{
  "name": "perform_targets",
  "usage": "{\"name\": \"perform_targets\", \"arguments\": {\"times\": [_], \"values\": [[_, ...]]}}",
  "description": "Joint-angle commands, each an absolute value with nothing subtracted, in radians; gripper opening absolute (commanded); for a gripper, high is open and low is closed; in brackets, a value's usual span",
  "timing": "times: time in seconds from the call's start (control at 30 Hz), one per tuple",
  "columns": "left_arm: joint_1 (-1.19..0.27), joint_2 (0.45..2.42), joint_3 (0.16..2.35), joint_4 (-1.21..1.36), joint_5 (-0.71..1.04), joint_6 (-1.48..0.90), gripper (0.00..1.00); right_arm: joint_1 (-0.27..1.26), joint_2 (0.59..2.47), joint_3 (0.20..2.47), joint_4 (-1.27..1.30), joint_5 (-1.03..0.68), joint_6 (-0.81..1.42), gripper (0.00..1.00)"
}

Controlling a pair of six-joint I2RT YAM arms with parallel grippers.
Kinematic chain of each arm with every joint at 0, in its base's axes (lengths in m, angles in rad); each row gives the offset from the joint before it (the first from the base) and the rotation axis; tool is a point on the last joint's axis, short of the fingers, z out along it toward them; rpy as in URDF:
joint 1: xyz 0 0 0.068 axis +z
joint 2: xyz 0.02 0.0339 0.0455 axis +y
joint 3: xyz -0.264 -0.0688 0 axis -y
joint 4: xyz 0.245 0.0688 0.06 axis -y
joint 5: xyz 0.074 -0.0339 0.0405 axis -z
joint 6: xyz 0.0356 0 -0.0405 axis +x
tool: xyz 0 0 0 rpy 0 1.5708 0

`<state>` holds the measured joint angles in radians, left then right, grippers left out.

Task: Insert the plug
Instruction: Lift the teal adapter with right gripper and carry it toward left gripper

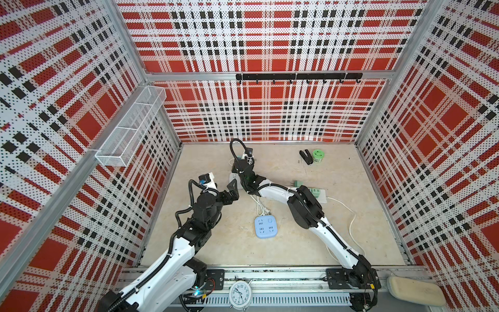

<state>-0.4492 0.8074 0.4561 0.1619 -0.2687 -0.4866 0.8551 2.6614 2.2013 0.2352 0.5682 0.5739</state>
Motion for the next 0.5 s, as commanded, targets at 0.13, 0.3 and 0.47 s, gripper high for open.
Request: {"name": "perform_targets", "arguments": {"times": [0.13,0.3,0.47], "values": [[-0.441,0.808,0.461,0.164,-0.275,-0.495,0.99,0.859,2.594,2.079,0.326,0.613,0.534,0.00],[-0.442,0.806,0.463,0.163,-0.272,-0.494,0.99,0.860,2.418,1.897,0.324,0.545,0.508,0.00],[-0.442,0.780,0.460,0.164,-0.259,-0.488,0.99,0.860,2.191,1.631,0.372,0.484,0.453,0.00]]}}
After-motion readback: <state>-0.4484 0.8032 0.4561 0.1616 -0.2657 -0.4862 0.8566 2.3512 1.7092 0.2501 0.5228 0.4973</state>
